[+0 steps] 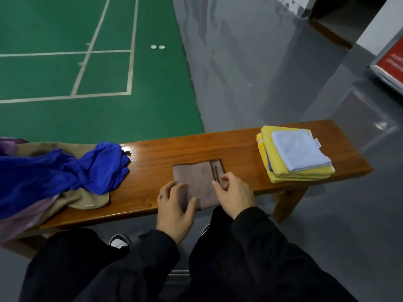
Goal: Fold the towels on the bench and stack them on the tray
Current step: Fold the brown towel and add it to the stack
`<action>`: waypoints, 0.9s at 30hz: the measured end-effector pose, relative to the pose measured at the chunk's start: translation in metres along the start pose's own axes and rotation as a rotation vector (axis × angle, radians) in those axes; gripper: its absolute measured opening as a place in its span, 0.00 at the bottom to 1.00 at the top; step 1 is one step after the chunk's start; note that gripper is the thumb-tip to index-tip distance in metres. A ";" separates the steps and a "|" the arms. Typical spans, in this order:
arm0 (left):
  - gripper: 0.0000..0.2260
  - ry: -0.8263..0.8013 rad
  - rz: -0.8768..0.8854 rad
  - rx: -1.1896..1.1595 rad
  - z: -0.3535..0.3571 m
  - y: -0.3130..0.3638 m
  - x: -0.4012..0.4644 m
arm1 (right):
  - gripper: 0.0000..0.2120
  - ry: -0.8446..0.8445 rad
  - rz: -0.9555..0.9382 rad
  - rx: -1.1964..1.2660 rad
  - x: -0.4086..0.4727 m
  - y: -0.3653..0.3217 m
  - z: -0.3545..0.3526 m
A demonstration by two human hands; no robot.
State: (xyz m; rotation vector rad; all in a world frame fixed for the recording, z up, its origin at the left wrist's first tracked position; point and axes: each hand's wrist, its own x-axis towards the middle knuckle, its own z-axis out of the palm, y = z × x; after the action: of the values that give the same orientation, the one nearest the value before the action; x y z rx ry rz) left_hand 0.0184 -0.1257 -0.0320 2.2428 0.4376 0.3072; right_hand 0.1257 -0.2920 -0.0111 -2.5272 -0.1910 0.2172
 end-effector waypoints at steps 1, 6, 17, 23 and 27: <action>0.20 0.010 -0.043 -0.049 0.000 0.002 0.003 | 0.19 -0.033 0.038 -0.016 0.002 -0.005 -0.001; 0.14 -0.033 -0.052 -0.187 -0.003 0.013 0.007 | 0.24 -0.159 0.181 0.111 0.019 -0.025 -0.005; 0.08 -0.022 -0.081 -0.079 0.000 0.005 0.010 | 0.18 0.053 0.072 0.478 0.020 -0.033 -0.008; 0.11 -0.063 -0.021 0.061 0.007 0.004 0.011 | 0.18 0.120 0.069 -0.003 0.016 -0.013 -0.003; 0.24 -0.055 -0.083 -0.001 0.007 0.010 0.014 | 0.24 0.147 0.056 -0.118 0.014 -0.008 0.003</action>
State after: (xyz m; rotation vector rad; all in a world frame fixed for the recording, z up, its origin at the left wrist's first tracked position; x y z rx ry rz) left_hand 0.0360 -0.1303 -0.0280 2.2198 0.4999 0.2025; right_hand 0.1377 -0.2816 -0.0107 -2.6548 -0.0767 0.0419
